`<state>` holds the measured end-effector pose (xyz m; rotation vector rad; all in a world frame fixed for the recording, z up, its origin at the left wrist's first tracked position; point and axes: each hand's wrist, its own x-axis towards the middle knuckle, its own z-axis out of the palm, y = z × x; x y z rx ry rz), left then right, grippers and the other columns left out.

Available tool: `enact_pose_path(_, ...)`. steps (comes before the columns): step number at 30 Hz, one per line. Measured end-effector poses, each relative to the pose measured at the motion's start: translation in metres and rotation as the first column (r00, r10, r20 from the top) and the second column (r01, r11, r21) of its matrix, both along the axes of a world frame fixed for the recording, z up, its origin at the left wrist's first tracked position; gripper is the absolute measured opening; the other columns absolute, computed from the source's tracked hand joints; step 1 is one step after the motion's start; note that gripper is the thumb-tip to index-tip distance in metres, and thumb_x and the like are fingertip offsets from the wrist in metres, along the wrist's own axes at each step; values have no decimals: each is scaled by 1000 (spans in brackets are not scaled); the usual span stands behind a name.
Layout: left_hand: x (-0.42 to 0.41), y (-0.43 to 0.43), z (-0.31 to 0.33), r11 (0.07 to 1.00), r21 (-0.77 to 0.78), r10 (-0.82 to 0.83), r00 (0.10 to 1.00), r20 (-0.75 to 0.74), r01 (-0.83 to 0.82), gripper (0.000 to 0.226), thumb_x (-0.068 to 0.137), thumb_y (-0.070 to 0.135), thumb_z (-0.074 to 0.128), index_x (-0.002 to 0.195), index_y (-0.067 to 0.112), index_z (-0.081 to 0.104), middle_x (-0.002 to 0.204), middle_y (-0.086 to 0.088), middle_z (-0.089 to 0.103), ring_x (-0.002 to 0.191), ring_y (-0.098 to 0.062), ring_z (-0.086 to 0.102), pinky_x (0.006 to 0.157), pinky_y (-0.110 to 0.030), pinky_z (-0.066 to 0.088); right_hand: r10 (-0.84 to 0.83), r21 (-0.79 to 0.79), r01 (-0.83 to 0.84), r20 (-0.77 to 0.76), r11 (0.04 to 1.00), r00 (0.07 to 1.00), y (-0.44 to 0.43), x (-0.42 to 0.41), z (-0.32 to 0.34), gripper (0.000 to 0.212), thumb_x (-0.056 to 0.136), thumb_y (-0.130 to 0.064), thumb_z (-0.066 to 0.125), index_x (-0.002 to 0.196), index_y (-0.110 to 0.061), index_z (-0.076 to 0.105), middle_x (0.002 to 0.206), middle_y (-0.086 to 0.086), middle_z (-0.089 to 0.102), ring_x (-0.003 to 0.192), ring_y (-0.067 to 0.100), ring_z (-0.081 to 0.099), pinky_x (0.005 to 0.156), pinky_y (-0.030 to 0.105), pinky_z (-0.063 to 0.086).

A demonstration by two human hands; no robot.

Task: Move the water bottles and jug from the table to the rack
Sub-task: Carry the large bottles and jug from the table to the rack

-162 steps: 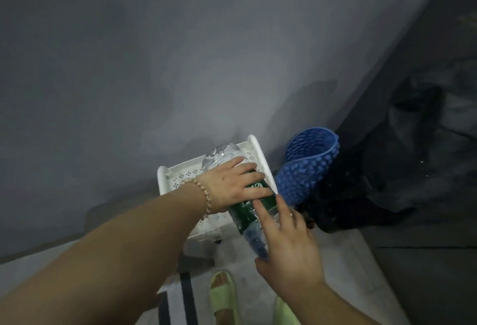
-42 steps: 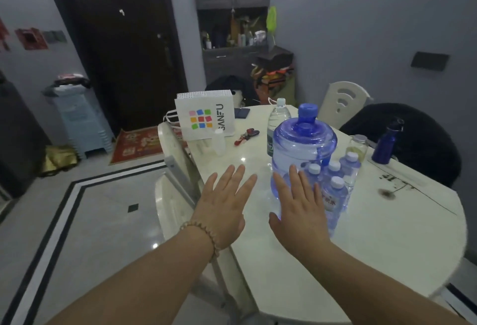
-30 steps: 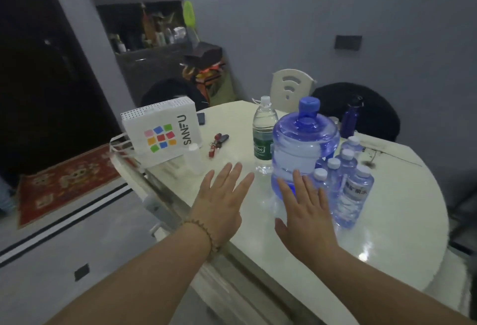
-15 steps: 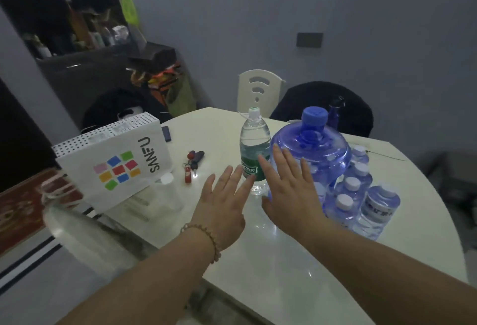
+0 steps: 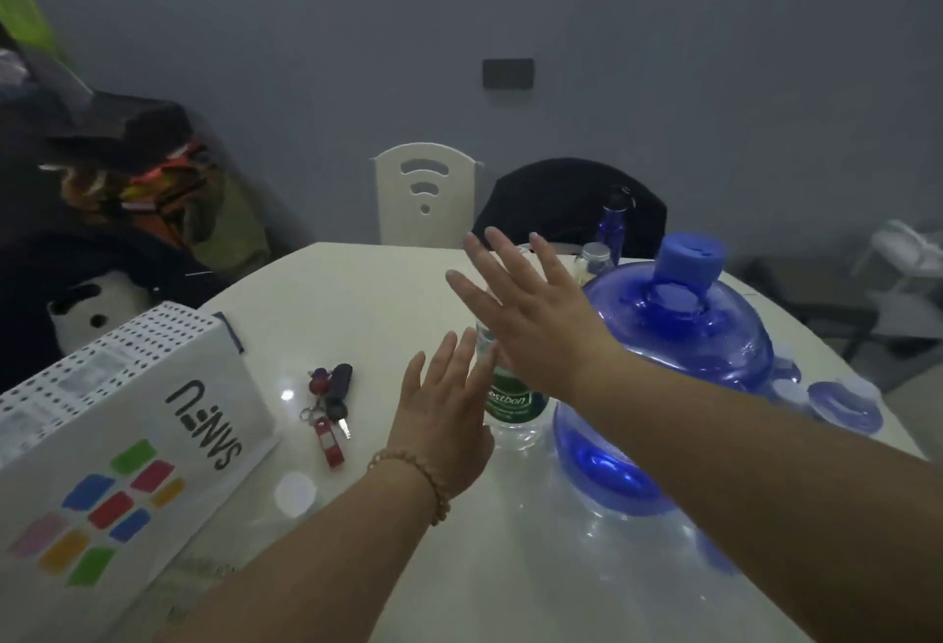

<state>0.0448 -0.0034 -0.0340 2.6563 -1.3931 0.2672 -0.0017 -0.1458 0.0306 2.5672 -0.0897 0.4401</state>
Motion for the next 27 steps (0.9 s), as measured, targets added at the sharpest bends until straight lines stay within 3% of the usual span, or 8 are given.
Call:
enact_pose_path(3,23,0,-10,1000,-14,-27,1000,-8,27,80,94,33,42,147,27,-17,158,-2,-14,144,-22,-14,116,-44,-7,-62,-180,35,-150,983,987,-3,21,2,84,91,-47,49,148,-18,-6,154,17,-20,139,40,-18,110,58,-4)
enact_pose_path(6,37,-1,-19,999,8,-44,999,-11,44,78,95,34,39,147,25,-19,158,-3,-16,144,-23,-15,116,-45,-7,-172,-200,130,-207,971,963,-4,31,8,81,90,-39,56,147,-14,4,154,19,-15,140,43,-8,112,57,8)
enact_pose_path(9,47,-14,-24,996,-63,-58,998,-5,57,82,93,31,45,148,24,-15,159,-3,-9,145,-22,-10,113,-43,-8,-187,-138,161,-202,977,961,-2,34,8,58,92,-24,56,140,-7,29,152,20,11,135,44,21,107,48,28)
enact_pose_path(11,51,-28,-22,993,-104,-62,998,-28,58,83,93,33,46,147,23,-16,159,-2,-7,145,-21,-9,115,-43,-5,-180,-114,161,-182,980,967,3,30,6,45,93,-19,53,134,-4,40,143,20,26,131,43,27,106,46,31)
enact_pose_path(15,52,-62,-5,972,-232,-83,984,-156,46,97,85,51,57,149,18,-9,159,-1,-2,145,-19,-2,118,-41,6,-147,2,150,-204,989,968,1,7,-1,57,95,-20,49,143,-1,24,146,22,27,139,40,15,113,47,18)
enact_pose_path(19,56,-87,-1,896,-444,-199,914,-353,24,107,70,40,77,150,15,10,154,-8,23,139,-22,25,115,-38,22,-107,117,129,-180,985,978,-1,-21,-13,46,88,-16,57,131,-6,44,130,17,48,121,33,42,105,44,34)
enact_pose_path(23,50,-90,-9,804,-594,-269,908,-322,28,84,69,32,80,139,18,36,130,-8,48,114,-21,46,101,-37,42,-50,250,54,-23,967,999,-2,-45,-34,38,83,-11,55,120,-7,56,115,15,58,105,31,54,92,43,47)
enact_pose_path(27,27,-78,-17,708,-705,-322,907,-272,40,69,67,47,68,127,27,40,118,2,38,105,-21,46,89,-36,48,-10,247,-66,291,967,957,9,-67,-37,42,80,-15,60,121,-13,55,114,11,61,105,29,53,93,45,40)
